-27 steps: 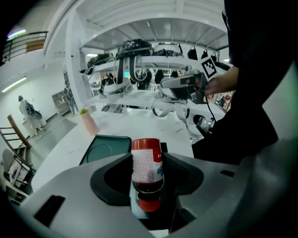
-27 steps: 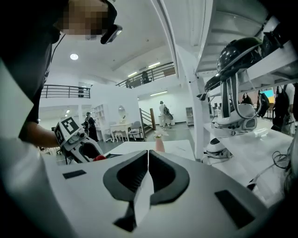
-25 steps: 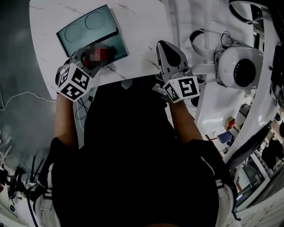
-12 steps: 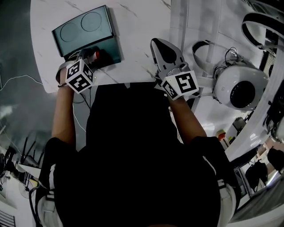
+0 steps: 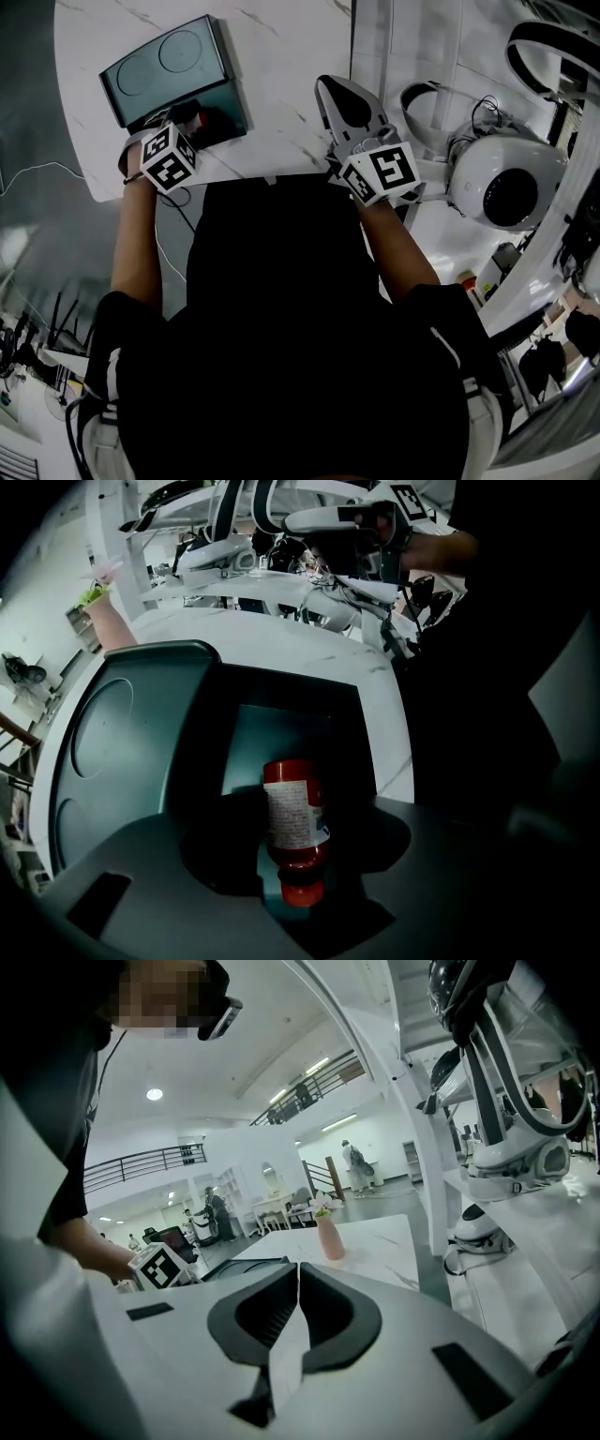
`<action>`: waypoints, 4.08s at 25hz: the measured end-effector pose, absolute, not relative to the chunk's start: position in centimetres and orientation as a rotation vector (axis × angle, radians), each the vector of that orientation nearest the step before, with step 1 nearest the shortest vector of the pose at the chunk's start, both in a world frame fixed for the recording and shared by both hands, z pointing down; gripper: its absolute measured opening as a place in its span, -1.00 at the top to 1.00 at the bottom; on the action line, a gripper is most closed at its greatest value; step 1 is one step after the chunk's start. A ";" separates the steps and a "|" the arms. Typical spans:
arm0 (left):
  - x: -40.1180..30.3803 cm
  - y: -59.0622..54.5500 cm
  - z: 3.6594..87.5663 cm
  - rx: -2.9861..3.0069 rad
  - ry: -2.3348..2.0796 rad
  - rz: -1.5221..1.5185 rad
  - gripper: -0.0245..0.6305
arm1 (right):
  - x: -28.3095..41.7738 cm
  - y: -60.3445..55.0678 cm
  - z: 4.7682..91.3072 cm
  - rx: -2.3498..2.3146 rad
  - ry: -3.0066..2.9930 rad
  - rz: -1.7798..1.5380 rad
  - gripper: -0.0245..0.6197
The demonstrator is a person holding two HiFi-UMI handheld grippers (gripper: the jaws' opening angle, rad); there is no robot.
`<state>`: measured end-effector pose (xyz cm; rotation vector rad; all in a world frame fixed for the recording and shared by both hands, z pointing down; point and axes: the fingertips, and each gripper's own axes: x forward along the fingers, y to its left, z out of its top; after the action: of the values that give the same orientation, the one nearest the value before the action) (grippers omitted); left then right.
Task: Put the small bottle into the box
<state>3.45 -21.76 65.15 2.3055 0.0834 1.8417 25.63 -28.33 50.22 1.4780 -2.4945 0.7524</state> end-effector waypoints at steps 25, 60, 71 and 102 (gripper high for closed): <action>-3.4 -30.1 36.1 2.803 -0.760 0.235 0.88 | 14.2 -30.5 38.6 1.518 -2.693 0.337 0.82; -12.1 -5.1 30.8 2.543 -1.762 -0.173 0.88 | 14.8 -8.0 34.4 1.606 -2.765 0.159 0.82; -13.7 3.5 30.8 2.607 -1.726 -0.103 0.88 | 10.1 1.1 34.1 1.503 -2.781 0.071 0.82; -20.4 18.7 34.5 2.607 -1.481 -0.181 0.88 | 2.3 19.0 32.2 1.548 -2.625 0.101 0.82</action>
<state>-20.45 18.74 34.51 2.6068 -1.4811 -0.1807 2.30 18.96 32.23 1.5477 -2.6252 0.1010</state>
